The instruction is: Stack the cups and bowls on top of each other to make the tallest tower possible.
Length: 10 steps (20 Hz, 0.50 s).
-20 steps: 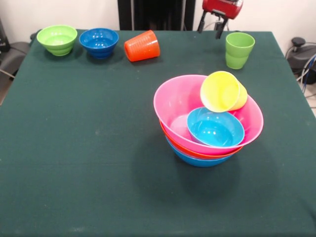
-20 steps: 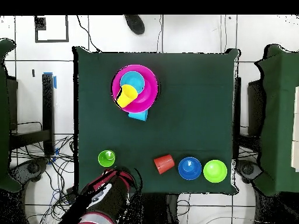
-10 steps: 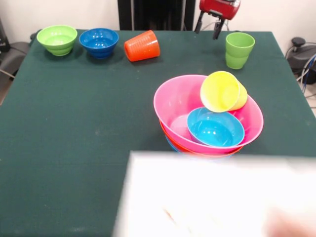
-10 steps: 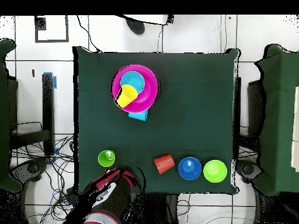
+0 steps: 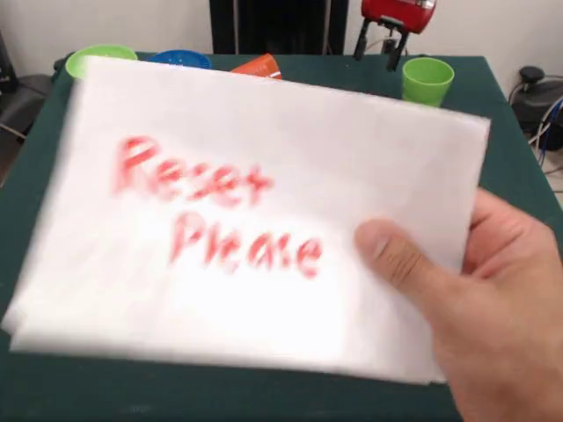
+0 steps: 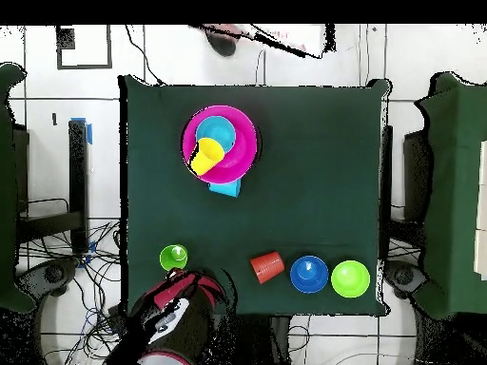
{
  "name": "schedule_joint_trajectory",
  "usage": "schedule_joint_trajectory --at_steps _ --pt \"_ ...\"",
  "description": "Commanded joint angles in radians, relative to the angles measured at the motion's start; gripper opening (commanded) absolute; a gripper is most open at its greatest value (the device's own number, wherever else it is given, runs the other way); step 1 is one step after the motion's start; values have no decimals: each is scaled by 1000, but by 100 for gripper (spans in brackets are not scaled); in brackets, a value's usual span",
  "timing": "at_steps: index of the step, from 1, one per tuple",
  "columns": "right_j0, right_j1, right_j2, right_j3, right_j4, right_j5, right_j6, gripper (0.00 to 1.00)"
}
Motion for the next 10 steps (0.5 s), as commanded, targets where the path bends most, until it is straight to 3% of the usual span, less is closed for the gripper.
schedule_joint_trajectory --at_steps 1,10 --pt "36 3 100 -97 78 103 51 100" --pt "54 31 80 -100 94 63 54 100"
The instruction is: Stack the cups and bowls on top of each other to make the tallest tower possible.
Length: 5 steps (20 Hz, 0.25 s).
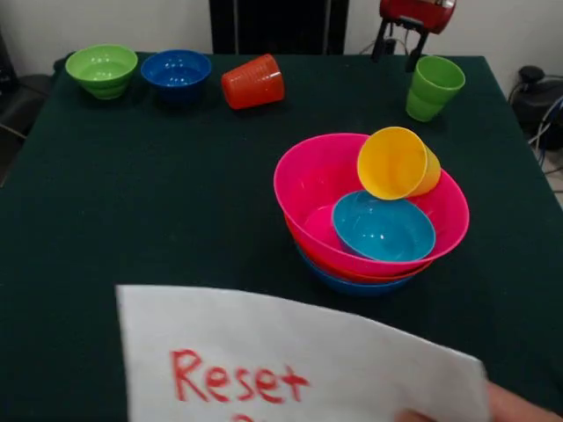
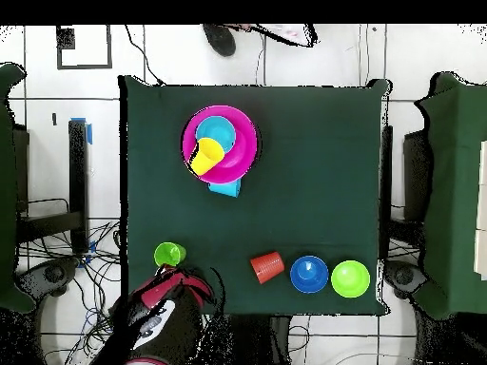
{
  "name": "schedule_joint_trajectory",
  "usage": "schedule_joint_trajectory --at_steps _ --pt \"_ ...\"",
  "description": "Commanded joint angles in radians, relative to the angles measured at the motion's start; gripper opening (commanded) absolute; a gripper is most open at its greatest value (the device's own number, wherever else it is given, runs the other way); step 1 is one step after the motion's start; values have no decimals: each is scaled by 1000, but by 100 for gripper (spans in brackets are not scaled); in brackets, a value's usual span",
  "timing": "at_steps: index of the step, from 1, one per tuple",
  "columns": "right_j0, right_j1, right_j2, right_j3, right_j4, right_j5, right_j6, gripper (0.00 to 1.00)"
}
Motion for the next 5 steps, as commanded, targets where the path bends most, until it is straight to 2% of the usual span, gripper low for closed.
schedule_joint_trajectory --at_steps 1,5 --pt "8 46 79 -81 48 46 53 100" --pt "-17 58 96 -70 39 19 46 100"
